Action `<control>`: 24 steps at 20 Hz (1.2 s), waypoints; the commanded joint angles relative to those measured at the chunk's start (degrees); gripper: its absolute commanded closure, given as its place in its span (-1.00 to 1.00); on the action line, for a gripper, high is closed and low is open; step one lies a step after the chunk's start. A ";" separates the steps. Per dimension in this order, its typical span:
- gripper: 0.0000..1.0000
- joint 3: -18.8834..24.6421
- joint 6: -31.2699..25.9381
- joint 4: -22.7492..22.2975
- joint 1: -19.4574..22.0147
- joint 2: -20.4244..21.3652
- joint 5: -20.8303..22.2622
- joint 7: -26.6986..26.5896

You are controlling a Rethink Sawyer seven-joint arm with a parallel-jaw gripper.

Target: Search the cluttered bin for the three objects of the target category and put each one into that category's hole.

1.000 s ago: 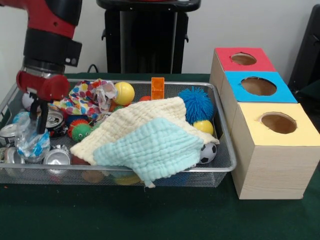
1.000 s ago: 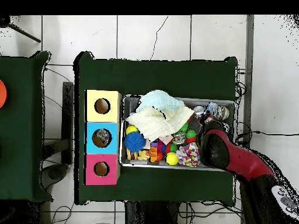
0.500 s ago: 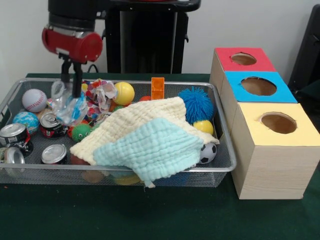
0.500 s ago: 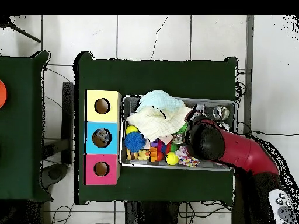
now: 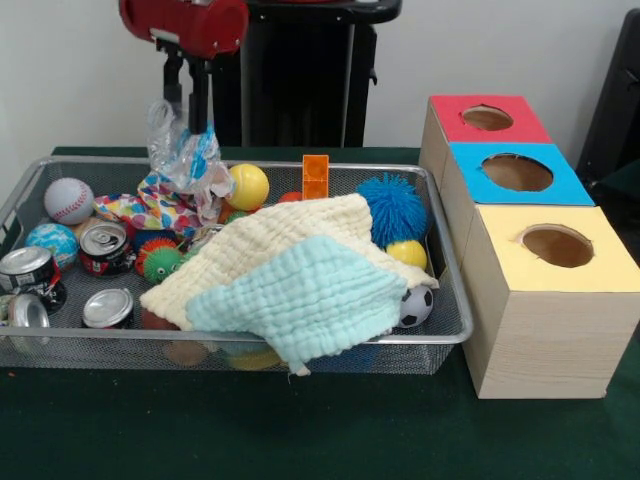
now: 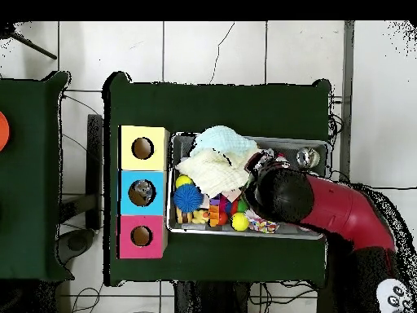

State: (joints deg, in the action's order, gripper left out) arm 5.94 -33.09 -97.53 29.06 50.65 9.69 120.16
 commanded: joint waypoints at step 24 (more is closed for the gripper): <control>1.00 -9.81 -11.91 -5.60 -23.86 6.27 -8.85 18.14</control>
State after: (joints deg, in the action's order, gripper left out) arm -0.21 -39.78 -98.09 6.82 58.12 3.45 120.18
